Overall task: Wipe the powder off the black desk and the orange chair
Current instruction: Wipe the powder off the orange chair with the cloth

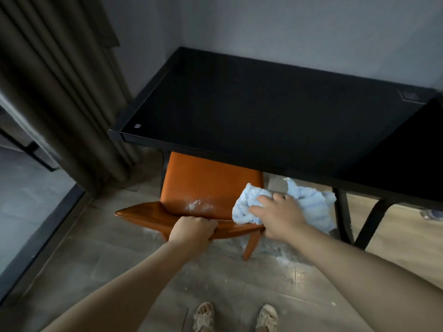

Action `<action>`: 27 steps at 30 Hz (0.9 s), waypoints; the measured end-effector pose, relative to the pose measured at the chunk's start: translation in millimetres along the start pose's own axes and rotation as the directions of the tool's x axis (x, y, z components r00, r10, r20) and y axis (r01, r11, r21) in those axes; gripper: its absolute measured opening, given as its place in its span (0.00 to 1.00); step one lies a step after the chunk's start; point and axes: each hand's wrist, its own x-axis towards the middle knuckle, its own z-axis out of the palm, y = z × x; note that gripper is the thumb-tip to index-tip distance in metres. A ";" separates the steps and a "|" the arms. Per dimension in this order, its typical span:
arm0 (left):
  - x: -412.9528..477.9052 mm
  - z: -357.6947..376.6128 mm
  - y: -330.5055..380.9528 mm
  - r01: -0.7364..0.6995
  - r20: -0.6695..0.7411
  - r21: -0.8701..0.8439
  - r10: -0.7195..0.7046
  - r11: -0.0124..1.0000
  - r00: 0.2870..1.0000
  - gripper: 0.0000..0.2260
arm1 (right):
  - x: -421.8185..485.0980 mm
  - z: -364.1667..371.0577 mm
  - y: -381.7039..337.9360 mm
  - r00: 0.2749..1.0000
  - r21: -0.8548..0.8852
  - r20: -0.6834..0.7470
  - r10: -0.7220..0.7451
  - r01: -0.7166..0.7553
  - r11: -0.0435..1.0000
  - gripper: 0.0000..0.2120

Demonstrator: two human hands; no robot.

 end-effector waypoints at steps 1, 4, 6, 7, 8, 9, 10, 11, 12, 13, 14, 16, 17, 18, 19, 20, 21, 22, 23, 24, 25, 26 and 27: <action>-1.0 0.1 0.2 -0.005 -0.003 0.003 0.005 1.000 1.000 0.08 | -0.6 -1.5 -0.1 1.000 0.002 0.003 -0.005 0.005 1.000 0.21; -10.7 2.3 -2.4 -0.001 0.009 0.007 0.001 1.000 1.000 0.08 | -7.0 -3.7 -8.8 0.999 0.019 -0.016 -0.051 0.051 0.999 0.18; -23.7 5.5 -7.0 0.010 0.036 0.001 -0.010 1.000 0.999 0.07 | -15.3 -1.0 -19.7 0.993 0.050 -0.032 -0.113 0.114 0.992 0.17; -32.8 7.0 -9.4 0.011 0.057 -0.008 -0.010 1.000 0.998 0.06 | -21.3 0.1 -26.7 0.989 0.067 -0.030 -0.142 0.143 0.987 0.17; -42.6 8.8 -11.7 0.009 0.074 -0.018 -0.008 1.000 0.997 0.06 | -28.0 1.3 -34.2 0.986 0.082 -0.027 -0.166 0.167 0.983 0.16; -52.8 10.7 -13.6 0.005 0.083 -0.020 -0.003 1.000 0.997 0.06 | -34.8 2.2 -41.7 0.982 0.097 -0.021 -0.189 0.190 0.977 0.16; -63.3 12.8 -15.2 0.000 0.090 -0.012 0.001 1.000 0.996 0.06 | -41.4 2.3 -49.1 0.976 0.110 -0.005 -0.216 0.215 0.970 0.16; -74.1 14.8 -15.7 -0.004 0.102 -0.002 0.005 1.000 0.995 0.06 | -48.2 1.4 -56.2 0.969 0.122 0.021 -0.246 0.241 0.963 0.15; -84.3 17.5 -14.9 -0.012 0.120 0.001 0.011 1.000 0.993 0.07 | -55.4 0.6 -62.1 0.960 0.133 0.048 -0.274 0.266 0.955 0.15; -93.7 20.8 -13.4 -0.023 0.139 0.005 0.022 1.000 0.990 0.07 | -62.5 -0.2 -67.0 0.951 0.140 0.068 -0.302 0.291 0.946 0.15; -102.5 23.9 -11.2 -0.032 0.160 0.017 0.029 0.999 0.987 0.08 | -69.1 -0.9 -71.1 0.940 0.142 0.084 -0.331 0.317 0.938 0.15; -118.7 29.8 -4.8 -0.033 0.199 0.044 0.024 0.998 0.980 0.08 | -81.3 -0.6 -77.9 0.916 0.143 0.116 -0.383 0.367 0.919 0.15; -125.0 33.4 -1.9 -0.030 0.209 0.051 0.019 0.998 0.978 0.08 | -86.5 0.4 -80.1 0.906 0.148 0.125 -0.403 0.385 0.911 0.15; -130.6 36.4 0.8 -0.027 0.217 0.051 0.015 0.998 0.976 0.08 | -91.4 1.5 -81.7 0.899 0.153 0.133 -0.418 0.398 0.904 0.15; -135.5 38.9 3.6 -0.025 0.225 0.050 0.013 0.998 0.974 0.09 | -95.7 2.3 -83.4 0.891 0.160 0.144 -0.430 0.408 0.899 0.15; -139.7 41.9 5.3 -0.025 0.227 0.041 0.015 0.999 0.974 0.10 | -99.1 3.4 -85.0 0.884 0.168 0.155 -0.441 0.416 0.894 0.15; -143.1 44.5 6.5 -0.031 0.222 0.023 0.025 0.999 0.975 0.11 | -101.8 5.0 -86.3 0.878 0.178 0.162 -0.451 0.423 0.888 0.16; -145.6 46.8 7.1 -0.034 0.220 0.004 0.032 0.999 0.975 0.11 | -103.6 6.5 -87.2 0.873 0.187 0.166 -0.459 0.429 0.884 0.17; -148.0 47.8 7.6 -0.034 0.212 -0.009 0.035 0.999 0.977 0.11 | -104.6 8.0 -87.7 0.870 0.194 0.169 -0.463 0.431 0.881 0.18; -149.4 48.6 8.0 -0.028 0.208 -0.017 0.031 0.999 0.978 0.11 | -104.9 9.4 -87.8 0.870 0.202 0.169 -0.463 0.429 0.881 0.19; -150.0 49.1 7.8 -0.024 0.203 -0.023 0.028 0.999 0.979 0.11 | -104.6 10.7 -87.6 0.873 0.215 0.167 -0.459 0.422 0.881 0.21; -150.3 47.9 7.0 -0.020 0.201 -0.023 0.024 1.000 0.979 0.10 | -104.1 11.7 -87.3 0.875 0.227 0.168 -0.454 0.414 0.882 0.23; -151.1 46.7 6.0 -0.018 0.207 -0.027 0.023 0.999 0.978 0.10 | -103.6 12.7 -87.1 0.876 0.236 0.168 -0.452 0.409 0.881 0.24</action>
